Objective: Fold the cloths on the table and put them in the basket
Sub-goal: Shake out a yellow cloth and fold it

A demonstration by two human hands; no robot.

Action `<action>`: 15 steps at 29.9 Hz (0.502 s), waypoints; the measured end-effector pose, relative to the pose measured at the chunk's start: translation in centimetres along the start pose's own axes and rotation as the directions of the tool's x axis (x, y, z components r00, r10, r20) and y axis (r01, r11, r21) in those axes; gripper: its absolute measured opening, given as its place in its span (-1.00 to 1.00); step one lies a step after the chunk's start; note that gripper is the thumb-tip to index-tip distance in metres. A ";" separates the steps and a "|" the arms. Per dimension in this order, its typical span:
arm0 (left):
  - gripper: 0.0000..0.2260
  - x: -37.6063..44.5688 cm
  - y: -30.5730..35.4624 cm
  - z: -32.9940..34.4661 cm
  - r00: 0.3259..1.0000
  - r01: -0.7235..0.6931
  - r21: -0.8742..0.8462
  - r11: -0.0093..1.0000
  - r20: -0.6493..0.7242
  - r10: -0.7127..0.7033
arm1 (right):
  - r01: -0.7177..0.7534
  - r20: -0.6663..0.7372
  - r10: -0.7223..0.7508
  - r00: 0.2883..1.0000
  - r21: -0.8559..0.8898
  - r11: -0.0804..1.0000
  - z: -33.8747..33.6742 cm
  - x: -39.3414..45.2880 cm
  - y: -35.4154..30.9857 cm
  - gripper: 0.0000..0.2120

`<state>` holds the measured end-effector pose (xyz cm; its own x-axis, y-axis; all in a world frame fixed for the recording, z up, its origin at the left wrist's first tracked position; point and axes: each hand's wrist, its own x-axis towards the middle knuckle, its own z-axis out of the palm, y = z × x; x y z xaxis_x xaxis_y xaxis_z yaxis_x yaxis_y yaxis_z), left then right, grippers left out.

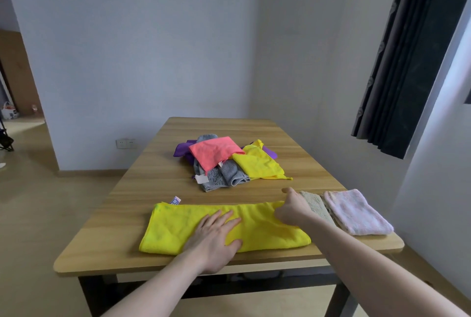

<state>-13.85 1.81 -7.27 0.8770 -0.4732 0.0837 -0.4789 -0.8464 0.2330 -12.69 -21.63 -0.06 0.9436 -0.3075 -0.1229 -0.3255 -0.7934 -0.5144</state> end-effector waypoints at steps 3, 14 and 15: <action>-0.44 0.0 0.1 0.0 1.000 0.001 -0.011 1.000 -0.005 -0.001 | -0.053 0.017 0.053 0.998 0.000 0.999 -1.3 0.2 0.2 -0.34; -0.45 -0.3 0.2 -0.2 1.000 -0.005 -0.018 1.000 -0.013 0.005 | -0.033 0.032 0.036 0.999 -0.102 0.994 -1.5 0.1 0.6 -0.55; -0.45 -0.3 0.2 -0.2 1.000 -0.005 -0.018 1.000 -0.009 0.005 | -0.041 0.045 0.044 0.998 -0.061 0.997 -1.6 0.2 0.6 -0.51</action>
<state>-14.19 1.84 -7.07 0.8748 -0.4753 0.0938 -0.4828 -0.8394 0.2495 -12.75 -23.02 0.99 0.9302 -0.3181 -0.1829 -0.3669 -0.8106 -0.4563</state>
